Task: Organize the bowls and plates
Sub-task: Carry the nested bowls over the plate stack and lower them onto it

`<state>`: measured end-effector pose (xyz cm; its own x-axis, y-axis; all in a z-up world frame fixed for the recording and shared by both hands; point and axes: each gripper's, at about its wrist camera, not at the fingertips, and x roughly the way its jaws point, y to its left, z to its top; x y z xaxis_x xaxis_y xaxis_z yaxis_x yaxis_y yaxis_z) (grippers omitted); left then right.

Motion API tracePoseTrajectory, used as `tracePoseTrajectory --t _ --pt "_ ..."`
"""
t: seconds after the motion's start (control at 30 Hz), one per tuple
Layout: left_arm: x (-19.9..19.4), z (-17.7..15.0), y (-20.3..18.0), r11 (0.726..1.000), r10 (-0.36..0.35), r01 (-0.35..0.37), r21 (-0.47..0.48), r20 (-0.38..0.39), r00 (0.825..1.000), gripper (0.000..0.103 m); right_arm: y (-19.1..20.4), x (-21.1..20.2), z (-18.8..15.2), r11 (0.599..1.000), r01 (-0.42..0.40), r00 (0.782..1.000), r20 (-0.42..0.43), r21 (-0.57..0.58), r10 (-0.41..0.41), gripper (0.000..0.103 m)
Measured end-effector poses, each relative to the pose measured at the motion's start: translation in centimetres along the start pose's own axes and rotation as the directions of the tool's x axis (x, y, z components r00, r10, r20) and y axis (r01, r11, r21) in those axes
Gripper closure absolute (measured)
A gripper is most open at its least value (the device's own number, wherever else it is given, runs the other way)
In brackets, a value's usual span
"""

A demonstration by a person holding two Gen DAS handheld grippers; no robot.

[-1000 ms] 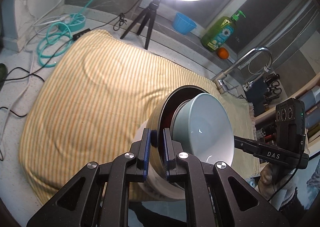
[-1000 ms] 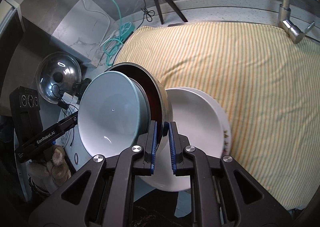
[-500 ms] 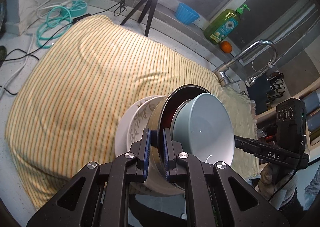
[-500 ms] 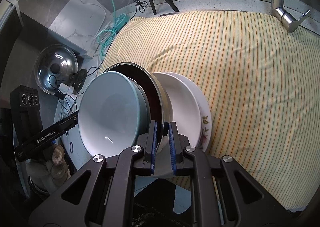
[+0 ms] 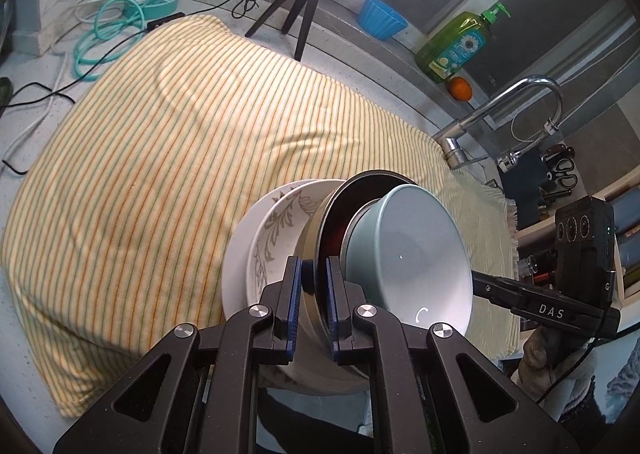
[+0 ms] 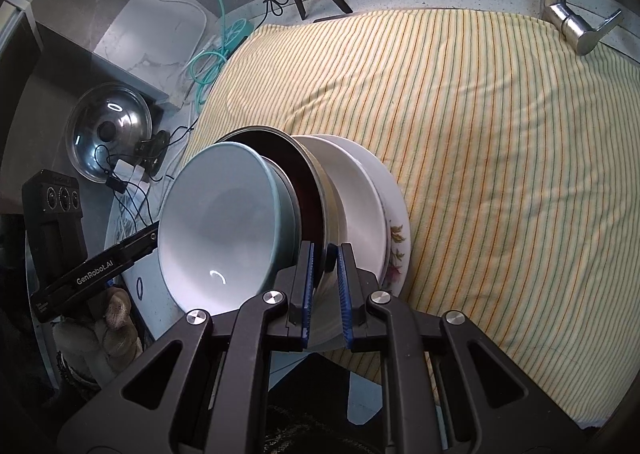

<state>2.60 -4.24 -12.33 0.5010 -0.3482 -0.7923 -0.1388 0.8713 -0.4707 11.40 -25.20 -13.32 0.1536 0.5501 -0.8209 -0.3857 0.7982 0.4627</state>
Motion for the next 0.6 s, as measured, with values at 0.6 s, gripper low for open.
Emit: tracePoseTrajectory --t 0.6 --pt "-0.47 0.07 -0.42 0.999 0.043 -0.043 0.016 0.027 0.999 0.091 0.58 -0.90 0.04 0.995 0.011 1.000 0.027 -0.099 -0.009 0.089"
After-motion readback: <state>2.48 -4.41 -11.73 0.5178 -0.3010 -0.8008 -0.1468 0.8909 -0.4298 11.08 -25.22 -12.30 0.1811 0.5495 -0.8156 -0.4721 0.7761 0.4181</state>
